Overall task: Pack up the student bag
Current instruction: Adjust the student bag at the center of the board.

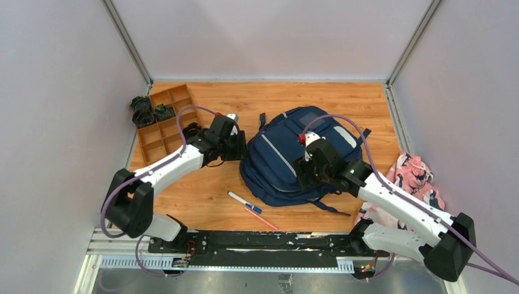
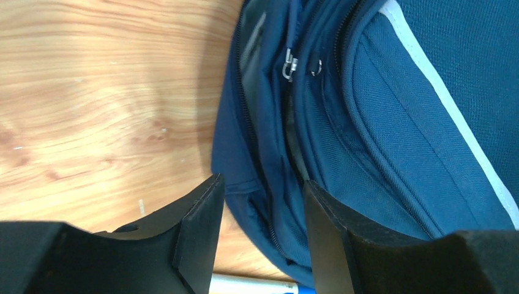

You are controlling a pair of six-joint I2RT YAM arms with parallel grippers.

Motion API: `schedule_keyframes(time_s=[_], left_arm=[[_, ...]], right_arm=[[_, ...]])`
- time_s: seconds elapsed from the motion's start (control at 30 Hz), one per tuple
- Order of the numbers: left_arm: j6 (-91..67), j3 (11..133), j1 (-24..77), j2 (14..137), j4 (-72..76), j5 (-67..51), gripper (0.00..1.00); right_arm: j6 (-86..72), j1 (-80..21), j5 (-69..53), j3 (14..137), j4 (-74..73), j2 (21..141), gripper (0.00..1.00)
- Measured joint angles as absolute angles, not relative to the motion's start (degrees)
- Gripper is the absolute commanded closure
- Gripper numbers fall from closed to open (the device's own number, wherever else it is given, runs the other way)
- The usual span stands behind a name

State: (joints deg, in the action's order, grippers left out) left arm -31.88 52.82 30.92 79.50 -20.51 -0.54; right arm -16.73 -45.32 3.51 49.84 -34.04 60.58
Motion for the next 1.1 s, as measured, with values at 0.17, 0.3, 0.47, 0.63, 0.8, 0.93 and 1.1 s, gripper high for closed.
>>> schedule_keyframes(time_s=[0.17, 0.3, 0.47, 0.63, 0.8, 0.93, 1.1], left_arm=[[-32.5, 52.8, 30.8, 85.7, -16.8, -7.8, 0.77], [-34.2, 52.6, 30.5, 88.4, -13.0, -12.9, 1.0], [-35.5, 52.5, 30.5, 88.2, -12.1, -13.7, 1.0], [-35.6, 52.5, 30.4, 86.8, -12.1, -13.7, 1.0], [-35.8, 51.7, 30.1, 86.1, -10.0, -15.3, 1.0], [-36.4, 49.6, 30.1, 85.5, -7.6, -16.3, 1.0], [-36.7, 48.1, 30.1, 84.0, -7.5, -17.0, 1.0]], right_arm=[[-18.4, -45.3, 7.7, 46.2, -35.3, 55.9, 0.31], [-20.2, -45.3, 9.2, 44.0, -35.6, 55.5, 0.3], [-22.6, -45.0, 12.3, 40.2, -35.1, 55.1, 0.41], [-22.2, -37.7, 10.5, 37.3, -30.5, 57.7, 0.47], [-20.0, -26.2, 4.1, 38.2, -26.5, 65.0, 0.47], [-18.1, -22.4, 2.3, 43.6, -26.7, 70.8, 0.45], [-16.5, -21.6, 0.2, 49.1, -26.9, 70.2, 0.35]])
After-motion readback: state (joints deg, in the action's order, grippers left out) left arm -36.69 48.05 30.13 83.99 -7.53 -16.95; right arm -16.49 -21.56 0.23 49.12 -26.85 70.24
